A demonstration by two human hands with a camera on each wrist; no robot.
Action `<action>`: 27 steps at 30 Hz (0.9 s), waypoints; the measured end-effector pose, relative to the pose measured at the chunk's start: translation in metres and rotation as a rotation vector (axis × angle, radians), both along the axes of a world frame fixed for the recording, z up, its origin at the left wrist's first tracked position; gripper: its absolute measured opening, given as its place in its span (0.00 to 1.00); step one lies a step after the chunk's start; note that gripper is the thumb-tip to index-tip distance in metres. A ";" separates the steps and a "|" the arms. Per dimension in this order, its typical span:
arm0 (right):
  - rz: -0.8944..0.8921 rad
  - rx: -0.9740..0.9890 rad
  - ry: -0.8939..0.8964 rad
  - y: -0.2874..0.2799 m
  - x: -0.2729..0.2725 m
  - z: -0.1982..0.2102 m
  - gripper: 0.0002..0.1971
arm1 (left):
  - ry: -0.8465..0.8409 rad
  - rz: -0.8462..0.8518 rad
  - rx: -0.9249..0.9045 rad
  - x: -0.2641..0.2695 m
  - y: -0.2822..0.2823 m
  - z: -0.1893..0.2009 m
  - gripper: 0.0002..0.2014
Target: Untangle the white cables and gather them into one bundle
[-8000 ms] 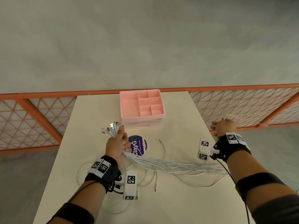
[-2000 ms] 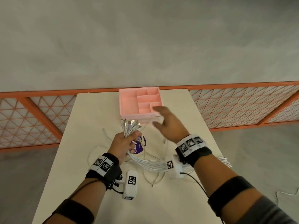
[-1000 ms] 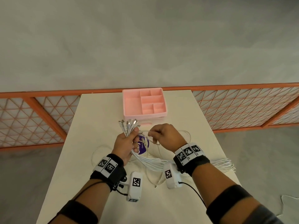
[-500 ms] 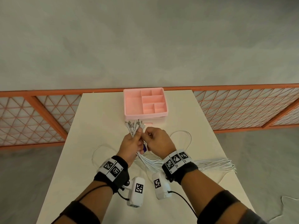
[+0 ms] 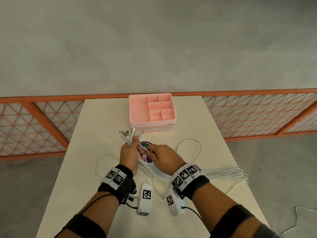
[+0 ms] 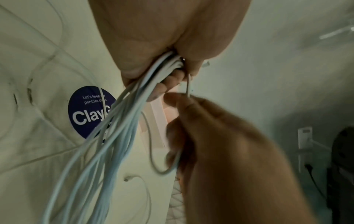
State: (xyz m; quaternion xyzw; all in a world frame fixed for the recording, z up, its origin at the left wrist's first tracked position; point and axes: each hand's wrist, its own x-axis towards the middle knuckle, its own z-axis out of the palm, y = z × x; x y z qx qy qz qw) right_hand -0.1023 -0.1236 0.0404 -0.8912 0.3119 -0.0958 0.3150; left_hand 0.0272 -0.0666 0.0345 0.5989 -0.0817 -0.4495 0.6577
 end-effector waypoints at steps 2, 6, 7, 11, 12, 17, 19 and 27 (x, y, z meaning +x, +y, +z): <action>-0.039 0.097 0.002 -0.002 -0.013 -0.005 0.12 | 0.112 0.106 -0.030 0.007 -0.002 0.006 0.15; -0.131 0.222 -0.010 -0.016 -0.042 -0.014 0.11 | 0.250 0.141 -0.171 0.013 -0.003 0.009 0.14; -0.134 0.220 0.015 -0.021 -0.048 -0.015 0.09 | 0.249 0.128 -0.181 0.012 -0.003 0.009 0.15; -0.172 0.106 0.214 -0.050 -0.080 -0.017 0.09 | 0.198 0.055 -0.119 0.011 -0.004 0.012 0.17; -0.215 0.083 0.266 -0.058 -0.090 -0.018 0.09 | 0.182 0.028 -0.095 0.013 -0.003 0.013 0.17; -0.624 -0.015 0.391 -0.104 -0.161 -0.019 0.04 | 0.090 -0.112 0.008 0.021 0.003 0.009 0.17; -0.783 0.038 0.319 -0.117 -0.178 -0.007 0.06 | 0.058 -0.163 0.043 0.019 0.004 0.005 0.17; -1.113 0.160 -0.499 -0.143 -0.168 0.052 0.19 | -0.118 -0.452 0.097 -0.017 -0.002 0.009 0.18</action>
